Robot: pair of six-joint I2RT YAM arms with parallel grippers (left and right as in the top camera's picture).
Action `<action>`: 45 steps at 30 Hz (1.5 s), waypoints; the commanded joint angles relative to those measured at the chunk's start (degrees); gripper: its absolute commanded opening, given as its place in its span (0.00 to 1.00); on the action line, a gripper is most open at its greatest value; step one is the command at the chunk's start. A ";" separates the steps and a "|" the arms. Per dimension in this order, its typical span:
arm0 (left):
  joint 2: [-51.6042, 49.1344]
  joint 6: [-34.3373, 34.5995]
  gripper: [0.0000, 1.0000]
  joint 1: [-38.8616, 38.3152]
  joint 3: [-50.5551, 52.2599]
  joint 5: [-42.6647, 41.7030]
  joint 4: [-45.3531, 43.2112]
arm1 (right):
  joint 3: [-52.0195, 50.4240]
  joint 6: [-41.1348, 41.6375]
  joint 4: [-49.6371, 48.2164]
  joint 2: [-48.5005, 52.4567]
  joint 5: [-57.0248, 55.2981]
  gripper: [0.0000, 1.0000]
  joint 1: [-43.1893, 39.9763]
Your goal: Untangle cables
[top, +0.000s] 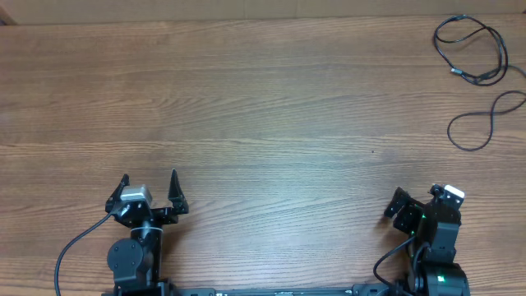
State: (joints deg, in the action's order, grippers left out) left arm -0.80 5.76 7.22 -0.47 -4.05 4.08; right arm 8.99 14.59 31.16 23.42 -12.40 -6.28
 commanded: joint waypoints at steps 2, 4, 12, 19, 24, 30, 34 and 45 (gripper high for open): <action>0.59 -1.03 1.00 -0.11 0.17 0.63 0.20 | -0.28 0.24 0.70 -0.42 -0.42 1.00 0.11; 0.59 -1.05 1.00 -0.11 0.17 0.63 0.20 | -0.28 0.24 0.70 -0.42 -0.42 1.00 0.11; 0.59 -1.05 1.00 -0.11 0.17 0.63 0.20 | -0.28 0.22 0.70 -1.95 -0.42 1.00 0.24; 0.59 -1.05 0.99 -0.11 0.17 0.63 0.20 | -0.37 0.44 -16.44 -4.35 1.99 1.00 2.08; 0.59 -1.05 1.00 -0.11 0.17 0.63 0.20 | -0.39 0.44 -21.75 -7.32 1.73 1.00 4.94; 0.59 -1.05 1.00 -0.11 0.17 0.63 0.22 | -3.15 0.44 -21.46 -14.45 1.77 1.00 5.31; 0.59 -1.05 1.00 -0.11 0.17 0.63 0.20 | -6.71 0.39 -23.39 -22.25 4.02 1.00 5.31; 0.59 -1.03 1.00 -0.11 0.17 0.63 0.20 | -8.61 -7.76 -26.75 -23.28 9.09 1.00 5.16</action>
State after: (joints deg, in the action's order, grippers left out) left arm -0.75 5.74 7.22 -0.47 -4.03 4.08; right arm 1.19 12.84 4.58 0.84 -6.74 -1.34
